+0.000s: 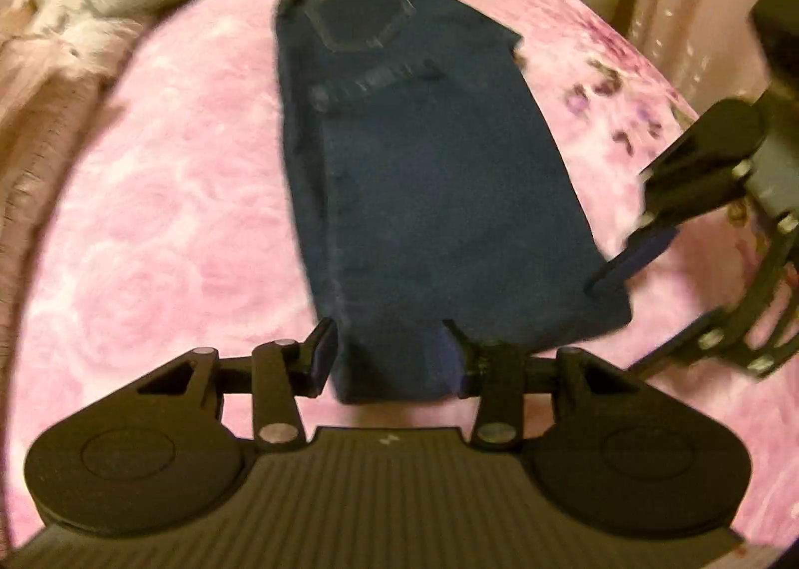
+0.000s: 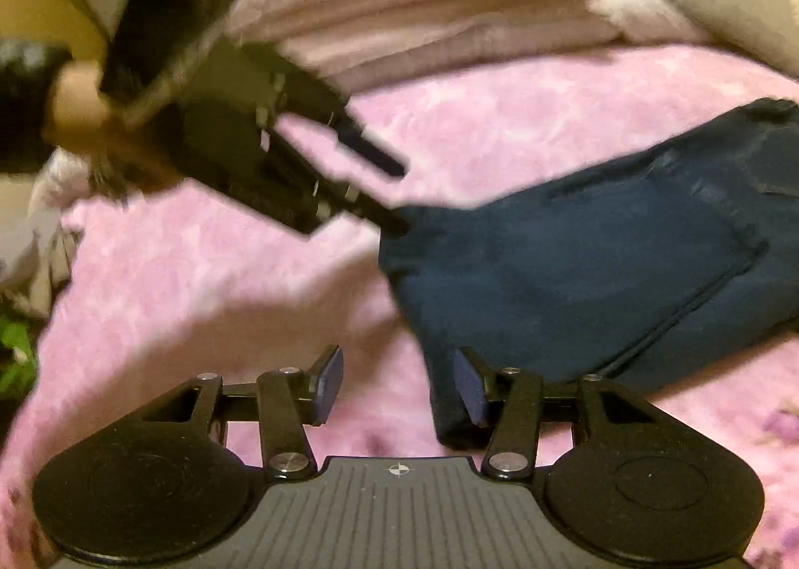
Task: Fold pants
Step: 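Grasp the folded dark blue jeans at their edge with both grippers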
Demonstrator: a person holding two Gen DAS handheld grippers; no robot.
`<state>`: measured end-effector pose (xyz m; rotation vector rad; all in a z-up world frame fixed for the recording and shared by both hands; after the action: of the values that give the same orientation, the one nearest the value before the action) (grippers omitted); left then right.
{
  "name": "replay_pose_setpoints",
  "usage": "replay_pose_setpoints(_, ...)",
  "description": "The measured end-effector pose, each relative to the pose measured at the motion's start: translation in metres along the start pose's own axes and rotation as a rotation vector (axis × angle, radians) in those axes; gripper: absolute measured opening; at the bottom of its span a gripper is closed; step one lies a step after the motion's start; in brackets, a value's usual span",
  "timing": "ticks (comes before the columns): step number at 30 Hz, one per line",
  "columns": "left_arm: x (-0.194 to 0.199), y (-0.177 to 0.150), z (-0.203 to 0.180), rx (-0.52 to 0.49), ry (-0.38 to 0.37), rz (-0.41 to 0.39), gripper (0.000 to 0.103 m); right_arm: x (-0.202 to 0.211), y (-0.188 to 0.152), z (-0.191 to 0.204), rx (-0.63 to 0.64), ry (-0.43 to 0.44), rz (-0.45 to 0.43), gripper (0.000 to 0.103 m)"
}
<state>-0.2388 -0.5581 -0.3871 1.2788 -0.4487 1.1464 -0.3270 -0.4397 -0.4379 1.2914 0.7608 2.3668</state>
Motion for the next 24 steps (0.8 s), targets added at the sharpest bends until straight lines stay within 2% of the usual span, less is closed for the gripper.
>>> replay_pose_setpoints(2, -0.019, -0.011, -0.005, -0.018, -0.017, 0.044, 0.041, -0.007, -0.006, -0.012, -0.040, 0.015, -0.028, 0.046)
replay_pose_setpoints(5, -0.028, -0.019, 0.003, 0.040, -0.044, 0.068, 0.047, -0.004, -0.003, -0.012, -0.048, 0.026, -0.015, 0.046)
replay_pose_setpoints(7, -0.021, -0.017, 0.010, 0.047, -0.030, 0.076, 0.047, 0.015, 0.001, -0.010, -0.069, 0.007, -0.025, 0.047)
replay_pose_setpoints(9, -0.011, -0.017, 0.013, 0.010, -0.001, 0.073, 0.045, 0.030, 0.002, -0.009, -0.060, -0.037, -0.037, 0.047)
replay_pose_setpoints(11, 0.005, -0.017, 0.016, -0.054, 0.035, 0.051, 0.040, 0.043, -0.001, -0.002, -0.010, -0.082, -0.020, 0.050)
replay_pose_setpoints(14, 0.025, -0.015, 0.010, -0.201, 0.077, -0.025, 0.044, 0.040, -0.007, 0.014, 0.179, -0.148, 0.059, 0.062)
replay_pose_setpoints(18, 0.030, -0.019, -0.012, -0.401, 0.059, -0.094, 0.048, 0.011, -0.008, 0.036, 0.364, -0.127, 0.131, 0.063)
replay_pose_setpoints(20, 0.023, -0.023, -0.020, -0.452, 0.051, -0.099, 0.048, -0.017, -0.009, 0.032, 0.418, -0.149, 0.189, 0.062)
replay_pose_setpoints(21, 0.018, -0.026, -0.025, -0.486, 0.051, -0.109, 0.049, -0.031, -0.011, 0.024, 0.426, -0.180, 0.227, 0.060)
replay_pose_setpoints(24, 0.010, -0.036, -0.043, -0.629, 0.075, -0.171, 0.058, -0.045, -0.014, 0.004, 0.500, -0.276, 0.282, 0.037)
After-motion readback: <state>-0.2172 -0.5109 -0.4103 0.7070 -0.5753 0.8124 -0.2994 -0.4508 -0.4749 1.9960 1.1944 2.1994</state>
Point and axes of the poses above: each gripper's, at about its wrist camera, not at the fingertips, and x roughly against the way its jaws point, z to its left, y to its top, the point moved 7 cm from there along -x, roughly the way its jaws point, and after that the axes turned 15 degrees about y, right-handed, at the moved point
